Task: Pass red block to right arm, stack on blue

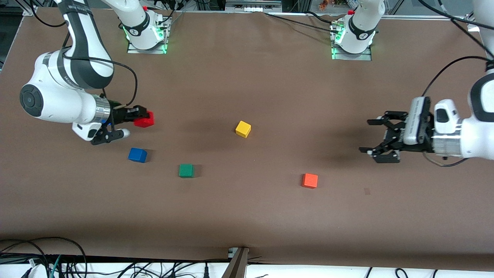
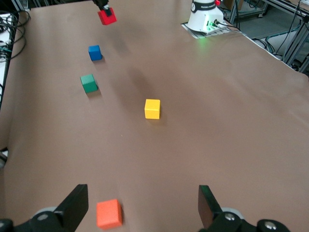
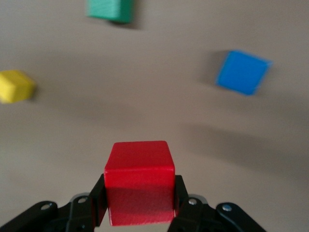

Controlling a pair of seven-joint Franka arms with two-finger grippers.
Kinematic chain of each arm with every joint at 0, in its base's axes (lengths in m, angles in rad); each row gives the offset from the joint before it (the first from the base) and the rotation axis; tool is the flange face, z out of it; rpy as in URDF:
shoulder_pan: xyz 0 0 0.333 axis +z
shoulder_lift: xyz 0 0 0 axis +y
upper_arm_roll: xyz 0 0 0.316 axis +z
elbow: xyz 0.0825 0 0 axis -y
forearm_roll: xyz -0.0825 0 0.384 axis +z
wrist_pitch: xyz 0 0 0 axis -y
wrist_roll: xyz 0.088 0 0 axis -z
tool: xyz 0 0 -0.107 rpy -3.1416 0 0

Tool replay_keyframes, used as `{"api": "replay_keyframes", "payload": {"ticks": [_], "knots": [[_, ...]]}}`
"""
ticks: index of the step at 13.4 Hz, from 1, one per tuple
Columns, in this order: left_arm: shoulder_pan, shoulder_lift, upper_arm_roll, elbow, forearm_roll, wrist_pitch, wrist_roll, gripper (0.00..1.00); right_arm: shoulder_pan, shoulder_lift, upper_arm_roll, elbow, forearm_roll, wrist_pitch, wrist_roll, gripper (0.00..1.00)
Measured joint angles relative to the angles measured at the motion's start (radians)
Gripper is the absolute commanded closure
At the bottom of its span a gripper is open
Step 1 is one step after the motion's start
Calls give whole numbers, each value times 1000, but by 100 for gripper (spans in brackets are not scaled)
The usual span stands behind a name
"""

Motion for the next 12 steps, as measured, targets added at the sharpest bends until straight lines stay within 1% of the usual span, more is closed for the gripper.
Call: {"api": "replay_keyframes", "payload": {"ticks": [2, 4, 5, 8, 11, 12], "knots": [[8, -37, 25, -1, 34, -27, -15, 0, -2, 43, -11, 0, -106, 102, 0, 84], [-3, -100, 72, -6, 61, -41, -55, 0, -4, 100, -19, 0, -160, 221, 0, 84], [-22, -147, 104, -10, 100, -50, -92, 0, -4, 130, -28, 0, -178, 274, 0, 84], [-126, -312, 238, -67, 157, -62, -300, 0, -5, 197, -44, 1, -196, 367, 0, 84], [-216, -457, 370, -164, 172, -62, -486, 0, 2, 212, -44, 2, -196, 382, 5, 83], [-244, -492, 407, -187, 204, -62, -529, 0, 7, 212, -44, 2, -196, 382, 8, 82]]}}
